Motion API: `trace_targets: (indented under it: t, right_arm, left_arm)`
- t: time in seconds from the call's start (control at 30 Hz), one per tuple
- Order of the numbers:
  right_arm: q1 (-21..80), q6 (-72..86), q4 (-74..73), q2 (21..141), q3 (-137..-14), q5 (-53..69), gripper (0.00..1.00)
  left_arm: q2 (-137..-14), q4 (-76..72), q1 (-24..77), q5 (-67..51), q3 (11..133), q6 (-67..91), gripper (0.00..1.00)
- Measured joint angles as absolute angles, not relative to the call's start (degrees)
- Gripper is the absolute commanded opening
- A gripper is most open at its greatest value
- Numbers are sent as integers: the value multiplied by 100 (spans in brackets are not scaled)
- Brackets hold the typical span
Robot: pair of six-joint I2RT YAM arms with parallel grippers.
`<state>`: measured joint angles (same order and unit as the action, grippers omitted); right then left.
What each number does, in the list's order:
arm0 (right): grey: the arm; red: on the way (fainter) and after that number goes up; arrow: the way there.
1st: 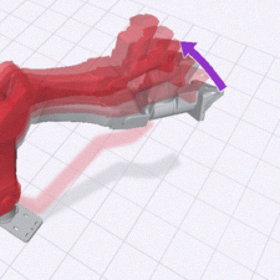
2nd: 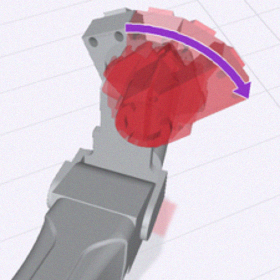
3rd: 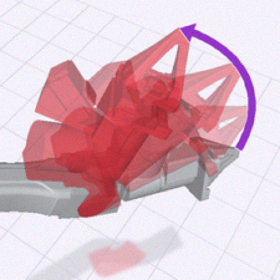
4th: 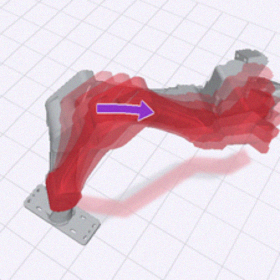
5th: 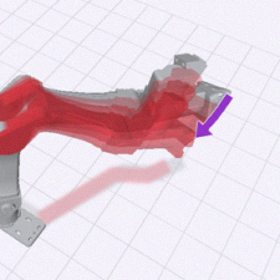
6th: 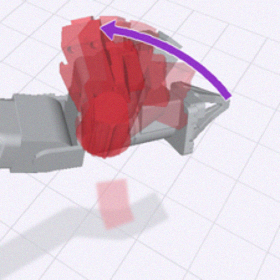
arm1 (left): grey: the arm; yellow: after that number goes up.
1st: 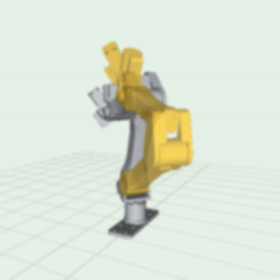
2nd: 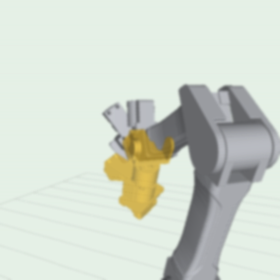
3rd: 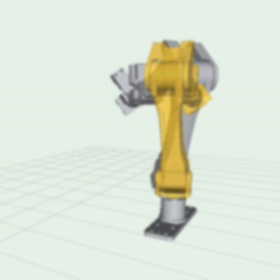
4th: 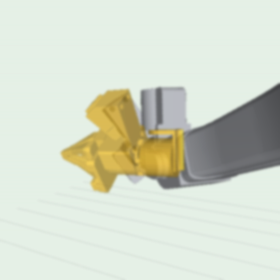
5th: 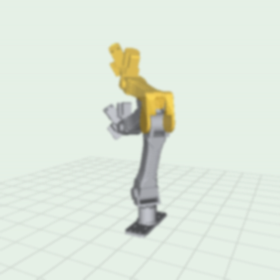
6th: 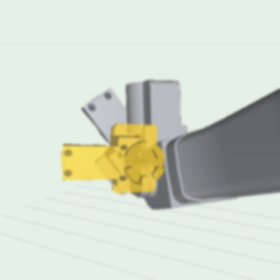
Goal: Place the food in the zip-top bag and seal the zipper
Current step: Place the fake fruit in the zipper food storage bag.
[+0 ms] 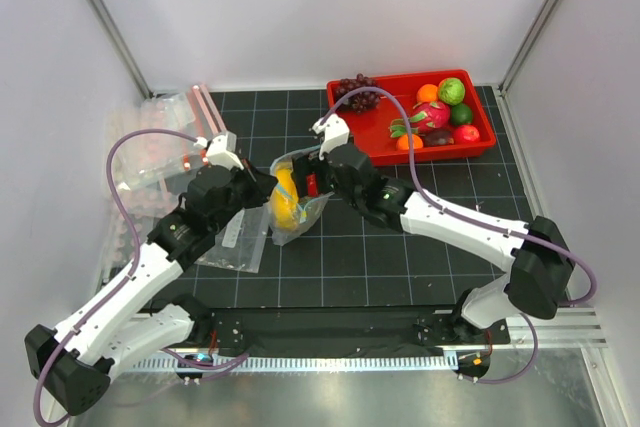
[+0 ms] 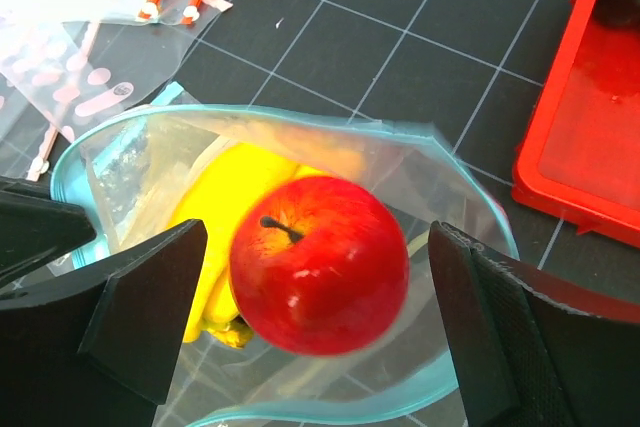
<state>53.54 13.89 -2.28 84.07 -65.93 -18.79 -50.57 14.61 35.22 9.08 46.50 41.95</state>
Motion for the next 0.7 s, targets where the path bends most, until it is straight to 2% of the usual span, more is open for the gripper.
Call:
trace_targets:
  t: [0.17,0.27,0.4,0.7]
  right_arm:
    - [5360,1391,-268,8374,-6595,-1970,100]
    - [5369,1463,-368,8228,-6589,-2161,94]
    - [5369,1693,-840,7924,-6591,-2630,81]
    - [5369,2095,-1546,7502,-6657,-3151,71]
  left_arm:
    - [-5019,1494,3522,1009,4626,4193,0]
    - [-5009,1520,3522,1085,4626,4193,0]
    - [-5002,1577,3522,1190,4626,4193,0]
    - [-4818,1717,3522,1402,4626,4185,0]
